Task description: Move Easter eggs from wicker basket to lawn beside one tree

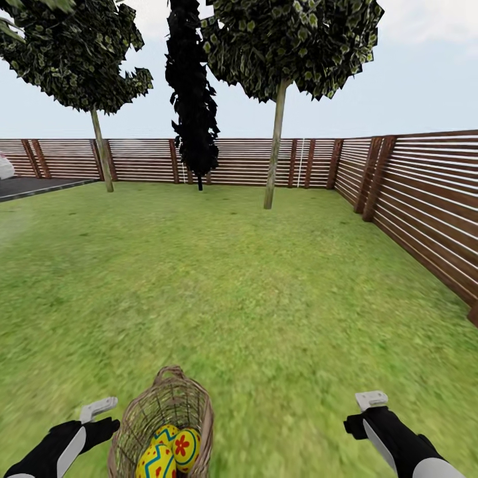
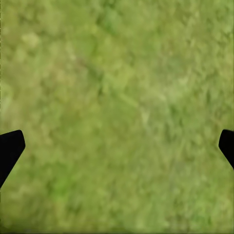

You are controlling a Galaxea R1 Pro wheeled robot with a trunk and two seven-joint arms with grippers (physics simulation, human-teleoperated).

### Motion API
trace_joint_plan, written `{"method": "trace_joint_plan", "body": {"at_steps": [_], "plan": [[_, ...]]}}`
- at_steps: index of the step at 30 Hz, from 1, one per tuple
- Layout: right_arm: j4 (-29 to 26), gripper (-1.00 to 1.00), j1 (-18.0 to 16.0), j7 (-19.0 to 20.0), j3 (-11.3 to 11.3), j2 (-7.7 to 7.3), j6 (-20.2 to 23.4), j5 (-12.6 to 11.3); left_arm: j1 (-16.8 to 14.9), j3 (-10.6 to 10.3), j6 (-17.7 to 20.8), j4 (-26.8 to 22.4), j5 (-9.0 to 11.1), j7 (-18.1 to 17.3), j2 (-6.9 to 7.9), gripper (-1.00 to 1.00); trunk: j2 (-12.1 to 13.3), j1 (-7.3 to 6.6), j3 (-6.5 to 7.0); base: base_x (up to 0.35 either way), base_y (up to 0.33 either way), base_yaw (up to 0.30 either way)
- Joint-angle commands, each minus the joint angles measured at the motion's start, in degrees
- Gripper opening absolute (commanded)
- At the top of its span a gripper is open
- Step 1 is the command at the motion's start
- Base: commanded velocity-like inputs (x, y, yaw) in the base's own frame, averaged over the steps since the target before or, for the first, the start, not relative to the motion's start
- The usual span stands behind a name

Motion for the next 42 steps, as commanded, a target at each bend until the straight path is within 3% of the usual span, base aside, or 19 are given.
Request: {"method": "trace_joint_plan", "body": {"at_steps": [1, 42], "plan": [[-0.08, 1.0, -0.03, -0.46, 0.47, -0.06, 0.28, -0.62, -0.01, 0.21, 0.38, -0.11, 0.45, 0.03, -0.02, 1.0, -0.45, 0.22, -0.24, 0.0, 0.0, 0.0], [-0.22, 1.0, -0.03, -0.29, 0.51, 0.05, 0.45, -0.69, -0.01, 0.21, 0.61, -0.1, 0.55, 0.18, -0.12, 1.0, -16.89, 9.23, -7.6, 0.0, 0.0, 0.0]]}}
